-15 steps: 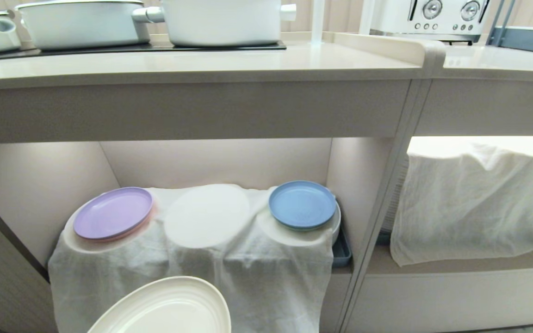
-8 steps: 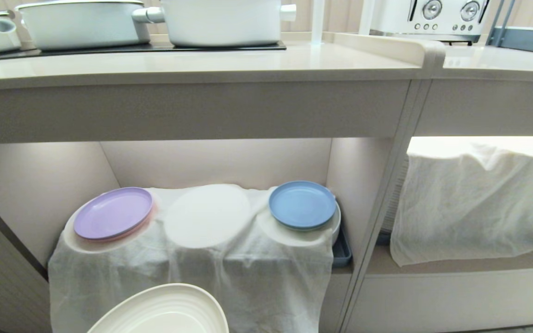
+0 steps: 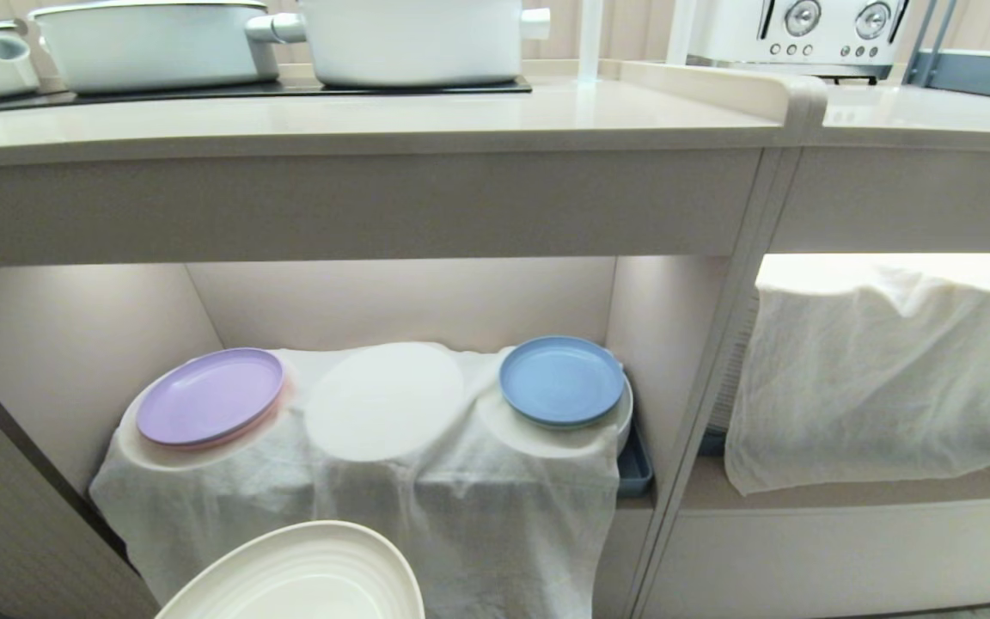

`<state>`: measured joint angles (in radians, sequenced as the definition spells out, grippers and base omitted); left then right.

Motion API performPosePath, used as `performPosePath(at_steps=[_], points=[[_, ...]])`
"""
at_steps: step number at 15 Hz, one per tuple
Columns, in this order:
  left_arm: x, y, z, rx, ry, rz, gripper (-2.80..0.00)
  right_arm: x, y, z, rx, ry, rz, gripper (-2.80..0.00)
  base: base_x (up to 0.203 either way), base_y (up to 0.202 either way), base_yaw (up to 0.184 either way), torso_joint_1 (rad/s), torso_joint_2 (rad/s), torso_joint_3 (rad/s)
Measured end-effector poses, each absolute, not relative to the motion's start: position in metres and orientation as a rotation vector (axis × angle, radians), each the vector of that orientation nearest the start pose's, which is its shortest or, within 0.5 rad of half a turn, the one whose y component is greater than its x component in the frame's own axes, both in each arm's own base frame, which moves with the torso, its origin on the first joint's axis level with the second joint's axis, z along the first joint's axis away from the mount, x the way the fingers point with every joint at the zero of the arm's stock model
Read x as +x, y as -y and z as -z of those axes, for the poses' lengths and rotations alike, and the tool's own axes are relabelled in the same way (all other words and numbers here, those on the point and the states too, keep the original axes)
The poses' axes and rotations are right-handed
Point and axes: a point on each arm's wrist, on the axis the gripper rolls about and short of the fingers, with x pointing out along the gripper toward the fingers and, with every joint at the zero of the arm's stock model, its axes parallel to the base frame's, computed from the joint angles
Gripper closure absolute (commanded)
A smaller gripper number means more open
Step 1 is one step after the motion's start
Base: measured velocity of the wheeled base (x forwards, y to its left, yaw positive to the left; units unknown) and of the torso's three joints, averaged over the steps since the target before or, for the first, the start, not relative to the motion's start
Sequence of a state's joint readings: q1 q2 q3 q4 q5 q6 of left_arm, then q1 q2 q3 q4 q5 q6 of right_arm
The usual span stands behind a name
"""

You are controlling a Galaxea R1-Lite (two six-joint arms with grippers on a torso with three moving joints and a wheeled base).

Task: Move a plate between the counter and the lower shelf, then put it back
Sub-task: Put the plate

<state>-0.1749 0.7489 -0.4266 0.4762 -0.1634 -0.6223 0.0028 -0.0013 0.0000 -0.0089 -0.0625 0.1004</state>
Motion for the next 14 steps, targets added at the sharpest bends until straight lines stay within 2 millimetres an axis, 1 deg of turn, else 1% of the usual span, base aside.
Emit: performPosePath(at_steps=[14], points=[[0.0408, 0.0111, -0.1471, -0.581, -0.880, 0.067, 0.00, -0.0229, 0.0015, -0.0764, 0.100, 0.013, 0.059, 0.00, 0.000, 0.000, 0.000, 0.000, 0.00, 0.000]])
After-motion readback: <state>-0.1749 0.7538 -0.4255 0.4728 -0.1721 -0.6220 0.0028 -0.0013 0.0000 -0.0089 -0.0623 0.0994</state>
